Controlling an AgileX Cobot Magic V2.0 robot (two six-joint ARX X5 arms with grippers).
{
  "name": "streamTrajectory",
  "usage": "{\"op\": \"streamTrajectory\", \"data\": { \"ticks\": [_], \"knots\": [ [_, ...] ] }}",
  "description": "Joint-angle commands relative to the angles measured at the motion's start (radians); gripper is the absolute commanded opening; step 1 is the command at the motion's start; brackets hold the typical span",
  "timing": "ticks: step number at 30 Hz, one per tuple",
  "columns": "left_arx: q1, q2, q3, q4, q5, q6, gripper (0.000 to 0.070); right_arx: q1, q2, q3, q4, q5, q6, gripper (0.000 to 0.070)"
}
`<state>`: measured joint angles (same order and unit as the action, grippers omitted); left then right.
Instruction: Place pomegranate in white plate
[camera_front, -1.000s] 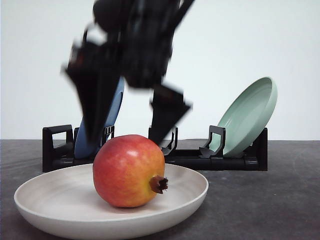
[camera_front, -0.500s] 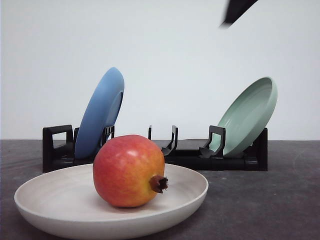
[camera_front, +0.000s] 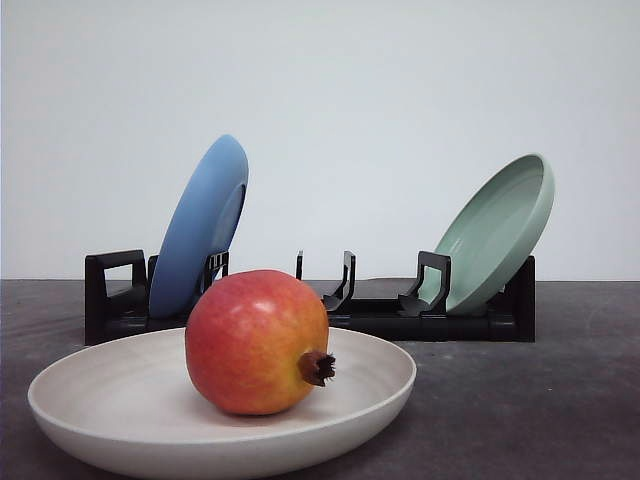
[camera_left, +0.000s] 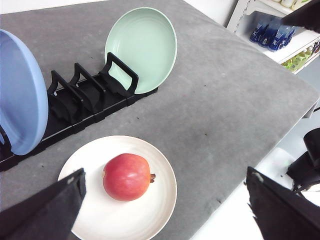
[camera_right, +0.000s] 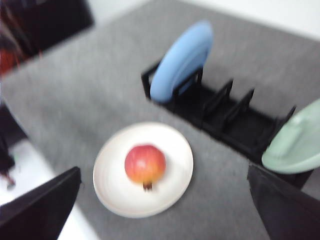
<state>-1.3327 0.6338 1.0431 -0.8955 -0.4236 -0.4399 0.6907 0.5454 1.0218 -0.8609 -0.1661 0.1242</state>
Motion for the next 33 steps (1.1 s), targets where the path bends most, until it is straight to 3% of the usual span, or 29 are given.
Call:
{"op": "streamTrajectory", "data": {
  "ticks": [1, 6, 7, 8, 9, 10, 12, 13, 33],
  "knots": [
    [-0.013, 0.007, 0.009, 0.007, -0.006, 0.013, 0.0624, 0.005, -0.023, -0.036, 0.026, 0.028, 0.05, 0.07],
    [-0.013, 0.007, 0.009, 0.008, -0.006, 0.013, 0.0608, 0.005, -0.083, -0.107, 0.038, 0.092, 0.052, 0.07],
    [-0.013, 0.007, 0.009, 0.007, -0.006, 0.013, 0.056, 0.005, -0.084, -0.11, 0.037, 0.092, 0.052, 0.07],
    [-0.013, 0.007, 0.009, 0.007, -0.006, 0.013, 0.0461, 0.005, -0.083, -0.11, 0.038, 0.092, 0.052, 0.07],
    [-0.013, 0.007, 0.009, 0.006, -0.006, 0.019, 0.0258, 0.005, -0.083, -0.11, 0.038, 0.09, 0.052, 0.0675],
    [-0.013, 0.007, 0.009, 0.005, -0.006, 0.032, 0.006, 0.005, -0.083, -0.11, 0.038, 0.089, 0.053, 0.0561],
    [-0.013, 0.007, 0.009, 0.007, -0.006, 0.051, 0.0012, 0.006, -0.083, -0.11, 0.037, 0.088, 0.048, 0.0075],
    [-0.013, 0.007, 0.009, 0.007, -0.006, 0.055, 0.0, 0.006, -0.083, -0.11, 0.038, 0.091, 0.046, 0.0029],
    [-0.013, 0.005, 0.009, 0.005, -0.006, 0.057, 0.0, 0.005, -0.084, -0.11, 0.062, 0.09, 0.047, 0.0022]
  ]
}}
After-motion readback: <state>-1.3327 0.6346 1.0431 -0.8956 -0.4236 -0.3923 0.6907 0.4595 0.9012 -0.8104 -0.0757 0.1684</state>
